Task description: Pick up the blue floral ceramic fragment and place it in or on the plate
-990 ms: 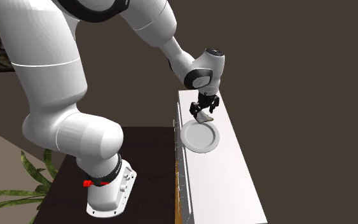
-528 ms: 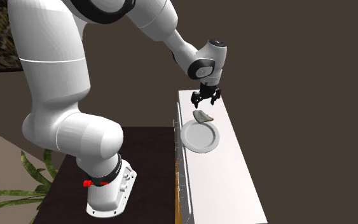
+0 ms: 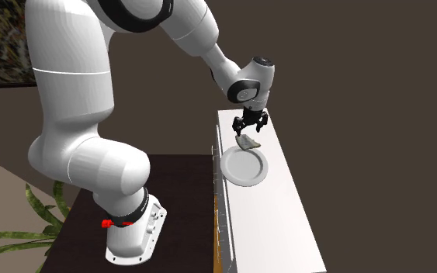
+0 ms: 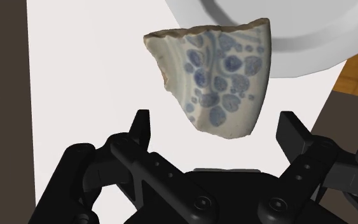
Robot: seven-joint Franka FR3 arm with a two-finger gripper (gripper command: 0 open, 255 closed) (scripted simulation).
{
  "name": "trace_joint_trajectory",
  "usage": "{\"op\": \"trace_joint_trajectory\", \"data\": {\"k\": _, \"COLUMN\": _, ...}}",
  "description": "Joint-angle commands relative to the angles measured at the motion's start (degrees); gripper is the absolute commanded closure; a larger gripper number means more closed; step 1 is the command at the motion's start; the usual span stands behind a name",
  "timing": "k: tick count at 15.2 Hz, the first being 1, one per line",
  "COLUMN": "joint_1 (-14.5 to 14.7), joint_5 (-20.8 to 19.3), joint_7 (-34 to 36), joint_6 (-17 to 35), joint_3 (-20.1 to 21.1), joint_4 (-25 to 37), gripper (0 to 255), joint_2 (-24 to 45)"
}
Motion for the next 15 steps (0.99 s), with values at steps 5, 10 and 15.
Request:
{"op": "trace_joint_trajectory", "data": {"k": 5, "joint_1": -0.05, "joint_5": 0.07, "joint_7": -0.05, "joint_6": 0.05, "joint_3": 0.05, "joint_4": 0.03, "gripper": 255, "joint_2": 0.07}}
{"op": "trace_joint_trajectory", "data": {"k": 10, "joint_1": -0.05, "joint_5": 0.07, "joint_7": -0.05, "joint_6": 0.05, "joint_3": 0.05, "joint_4": 0.03, "gripper": 255, "joint_2": 0.07}}
{"op": "trace_joint_trajectory", "data": {"k": 15, "joint_1": -0.05, "joint_5": 0.07, "joint_7": -0.05, "joint_6": 0.05, "joint_3": 0.05, "joint_4": 0.03, "gripper": 0, "joint_2": 0.07}}
